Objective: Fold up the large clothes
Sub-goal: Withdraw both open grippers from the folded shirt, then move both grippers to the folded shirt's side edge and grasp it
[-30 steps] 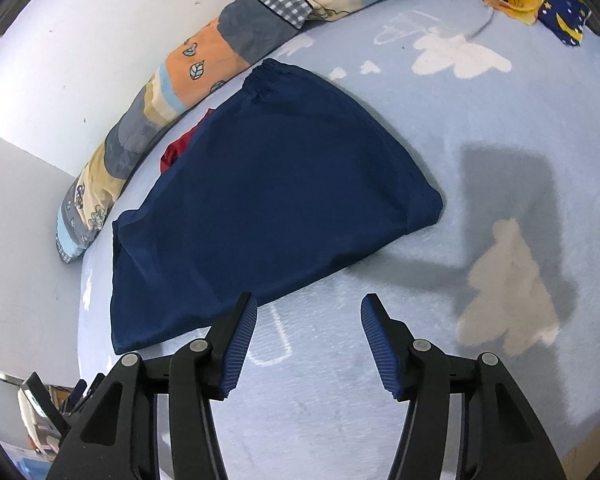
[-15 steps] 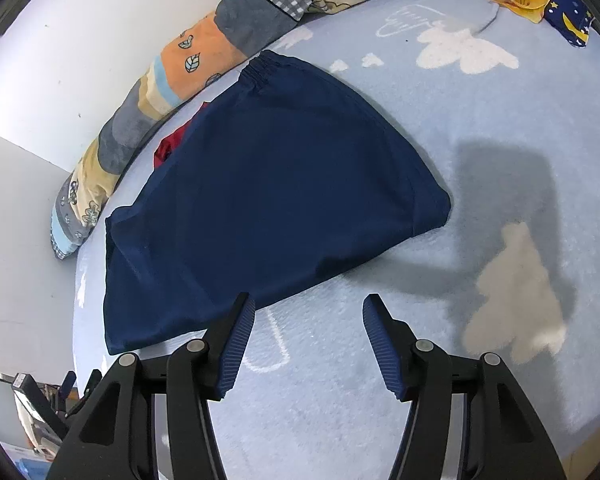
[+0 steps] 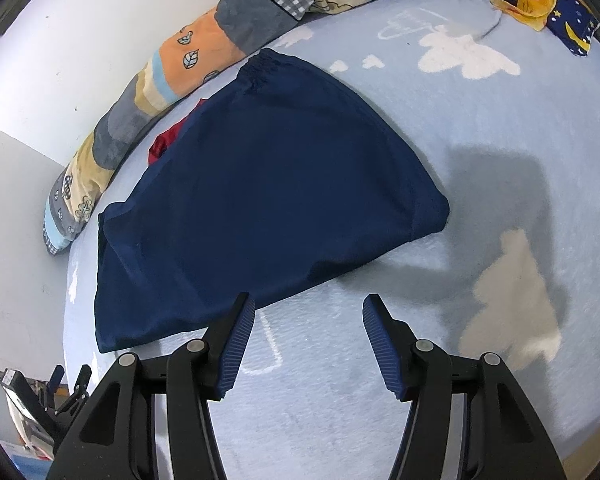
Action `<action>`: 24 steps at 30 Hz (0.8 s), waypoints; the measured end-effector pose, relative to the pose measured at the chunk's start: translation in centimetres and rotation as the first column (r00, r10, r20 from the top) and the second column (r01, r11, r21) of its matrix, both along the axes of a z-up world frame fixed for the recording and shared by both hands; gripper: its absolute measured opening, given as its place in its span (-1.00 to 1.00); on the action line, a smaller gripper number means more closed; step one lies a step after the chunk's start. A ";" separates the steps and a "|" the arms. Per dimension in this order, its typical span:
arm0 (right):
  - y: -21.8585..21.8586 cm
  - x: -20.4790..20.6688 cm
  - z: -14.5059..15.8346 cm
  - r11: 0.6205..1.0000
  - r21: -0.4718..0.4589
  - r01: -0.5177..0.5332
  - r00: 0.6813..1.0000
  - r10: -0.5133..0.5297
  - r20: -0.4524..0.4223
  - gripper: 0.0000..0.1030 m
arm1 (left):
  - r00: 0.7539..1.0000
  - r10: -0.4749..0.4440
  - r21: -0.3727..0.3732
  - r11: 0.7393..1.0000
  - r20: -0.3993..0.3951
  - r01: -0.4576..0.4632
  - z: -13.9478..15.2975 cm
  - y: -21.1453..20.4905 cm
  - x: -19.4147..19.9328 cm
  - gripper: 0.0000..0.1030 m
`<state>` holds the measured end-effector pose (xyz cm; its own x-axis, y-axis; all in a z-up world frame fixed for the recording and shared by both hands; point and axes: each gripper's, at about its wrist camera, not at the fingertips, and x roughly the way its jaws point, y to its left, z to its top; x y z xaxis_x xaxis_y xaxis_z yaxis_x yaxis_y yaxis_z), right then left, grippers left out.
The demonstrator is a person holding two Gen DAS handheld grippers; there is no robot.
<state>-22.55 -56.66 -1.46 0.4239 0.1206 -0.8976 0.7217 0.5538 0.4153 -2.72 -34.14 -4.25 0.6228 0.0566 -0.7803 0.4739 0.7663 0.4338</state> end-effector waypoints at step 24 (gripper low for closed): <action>-4.3 -4.4 -7.3 0.865 0.363 0.347 0.897 -0.419 0.140 0.21 | 0.684 0.165 -0.479 0.599 -0.710 -0.642 -5.5 10.0 9.2 0.60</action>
